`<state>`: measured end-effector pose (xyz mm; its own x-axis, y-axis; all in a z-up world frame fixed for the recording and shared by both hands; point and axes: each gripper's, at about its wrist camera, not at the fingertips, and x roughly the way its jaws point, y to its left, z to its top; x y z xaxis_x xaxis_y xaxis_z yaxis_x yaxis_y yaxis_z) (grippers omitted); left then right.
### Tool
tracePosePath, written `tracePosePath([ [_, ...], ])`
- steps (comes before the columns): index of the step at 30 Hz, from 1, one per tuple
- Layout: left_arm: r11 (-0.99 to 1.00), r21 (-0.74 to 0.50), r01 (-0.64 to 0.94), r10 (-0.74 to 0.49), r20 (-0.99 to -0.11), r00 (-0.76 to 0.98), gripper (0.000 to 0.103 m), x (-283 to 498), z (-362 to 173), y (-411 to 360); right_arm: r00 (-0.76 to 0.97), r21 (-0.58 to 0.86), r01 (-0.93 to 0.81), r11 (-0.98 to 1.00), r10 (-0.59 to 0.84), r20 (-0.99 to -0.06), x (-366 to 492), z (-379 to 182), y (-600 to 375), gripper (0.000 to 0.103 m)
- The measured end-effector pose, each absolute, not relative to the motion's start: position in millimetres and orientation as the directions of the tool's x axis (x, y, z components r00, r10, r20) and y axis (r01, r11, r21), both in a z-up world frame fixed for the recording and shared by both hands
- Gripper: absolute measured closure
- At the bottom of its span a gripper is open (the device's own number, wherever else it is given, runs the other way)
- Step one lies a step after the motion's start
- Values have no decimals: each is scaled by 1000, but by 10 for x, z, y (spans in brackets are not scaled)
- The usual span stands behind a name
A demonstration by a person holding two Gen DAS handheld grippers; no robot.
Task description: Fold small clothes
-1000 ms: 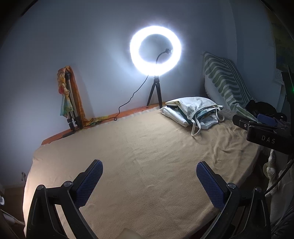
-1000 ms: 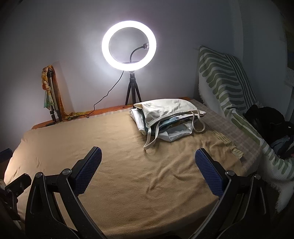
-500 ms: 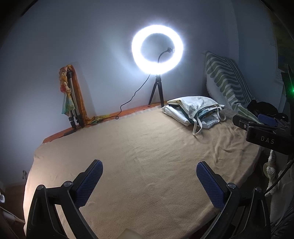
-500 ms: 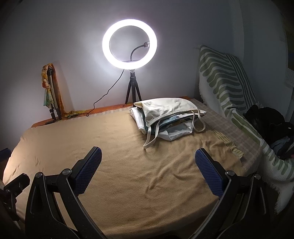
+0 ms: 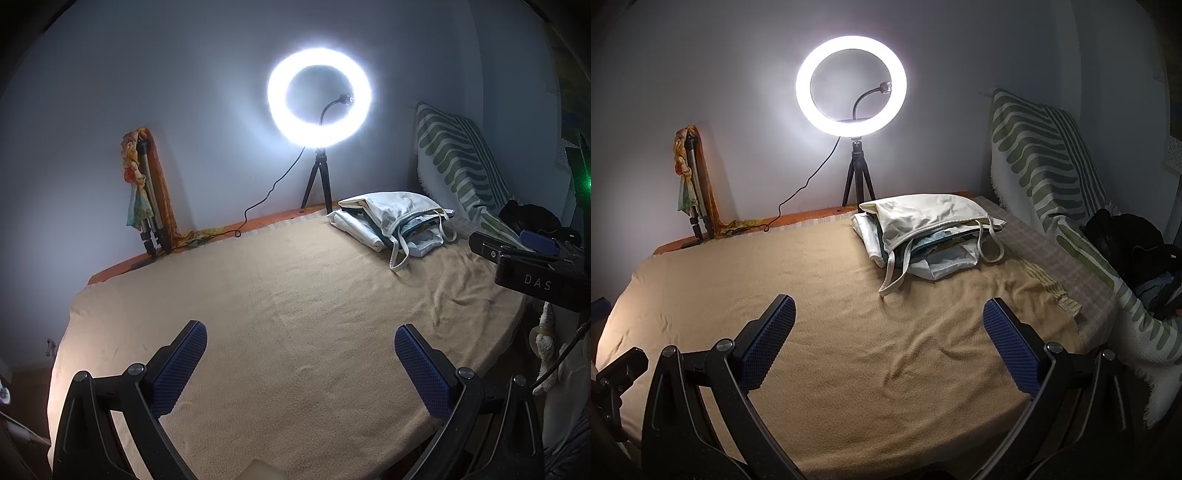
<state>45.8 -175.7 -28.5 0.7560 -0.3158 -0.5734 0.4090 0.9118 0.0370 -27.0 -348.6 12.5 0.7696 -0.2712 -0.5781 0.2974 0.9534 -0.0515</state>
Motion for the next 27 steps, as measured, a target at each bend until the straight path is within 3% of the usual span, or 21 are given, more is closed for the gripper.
tracePosePath([
  [27,912,51,407,-321,-529,786,0,404,-254,-1647,767,-57,286,956,-264,-585,-259,85,-3494,0],
])
